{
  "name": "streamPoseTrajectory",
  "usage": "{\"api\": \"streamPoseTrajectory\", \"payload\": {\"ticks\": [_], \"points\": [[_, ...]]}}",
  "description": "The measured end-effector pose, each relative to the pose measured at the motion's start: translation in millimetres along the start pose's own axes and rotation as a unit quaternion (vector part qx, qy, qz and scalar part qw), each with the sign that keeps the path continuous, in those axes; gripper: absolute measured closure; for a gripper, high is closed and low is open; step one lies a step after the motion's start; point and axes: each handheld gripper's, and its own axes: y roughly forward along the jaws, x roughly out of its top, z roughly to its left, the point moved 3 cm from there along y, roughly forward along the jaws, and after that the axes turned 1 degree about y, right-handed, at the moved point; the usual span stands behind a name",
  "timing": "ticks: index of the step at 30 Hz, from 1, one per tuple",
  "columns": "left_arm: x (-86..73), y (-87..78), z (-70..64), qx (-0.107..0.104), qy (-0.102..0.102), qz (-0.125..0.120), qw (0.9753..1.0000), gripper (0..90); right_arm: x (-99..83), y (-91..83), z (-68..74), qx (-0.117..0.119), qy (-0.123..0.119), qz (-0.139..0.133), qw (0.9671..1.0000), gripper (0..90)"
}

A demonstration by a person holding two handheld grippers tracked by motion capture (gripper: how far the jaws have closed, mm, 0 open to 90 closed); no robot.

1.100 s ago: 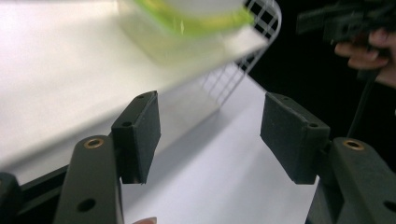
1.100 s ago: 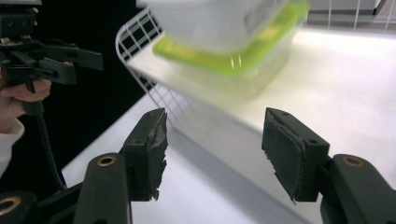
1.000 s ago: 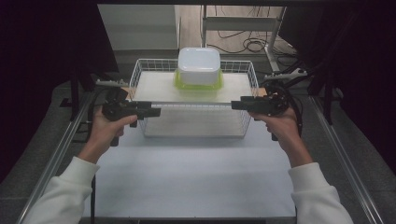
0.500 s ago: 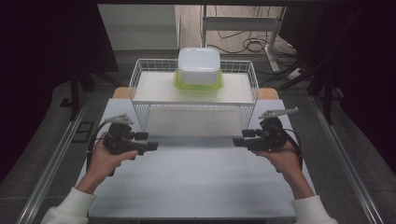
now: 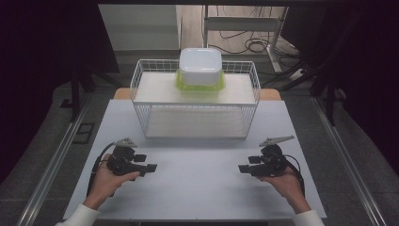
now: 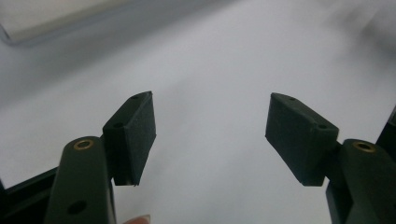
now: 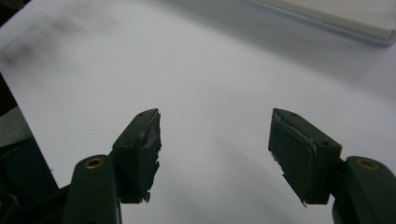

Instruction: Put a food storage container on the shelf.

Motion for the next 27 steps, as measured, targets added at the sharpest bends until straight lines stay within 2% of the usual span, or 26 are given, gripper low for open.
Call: {"api": "streamPoseTrajectory", "payload": {"ticks": [5,18,27], "points": [[-5.4,7.3,-0.6,0.007,0.007,0.015,0.9998,32.7,-4.4,4.3,-2.0,-0.003,0.001,0.001,1.0,33.3],[-5.9,6.2,0.7,0.013,0.004,0.008,0.9999,32.6,-7.4,6.5,-2.5,-0.013,-0.001,-0.001,0.9999,30.1],[-5.5,3.6,2.5,0.017,-0.006,-0.002,0.9998,32.5,-7.5,5.9,-1.6,-0.017,-0.002,-0.005,0.9998,27.6]]}}
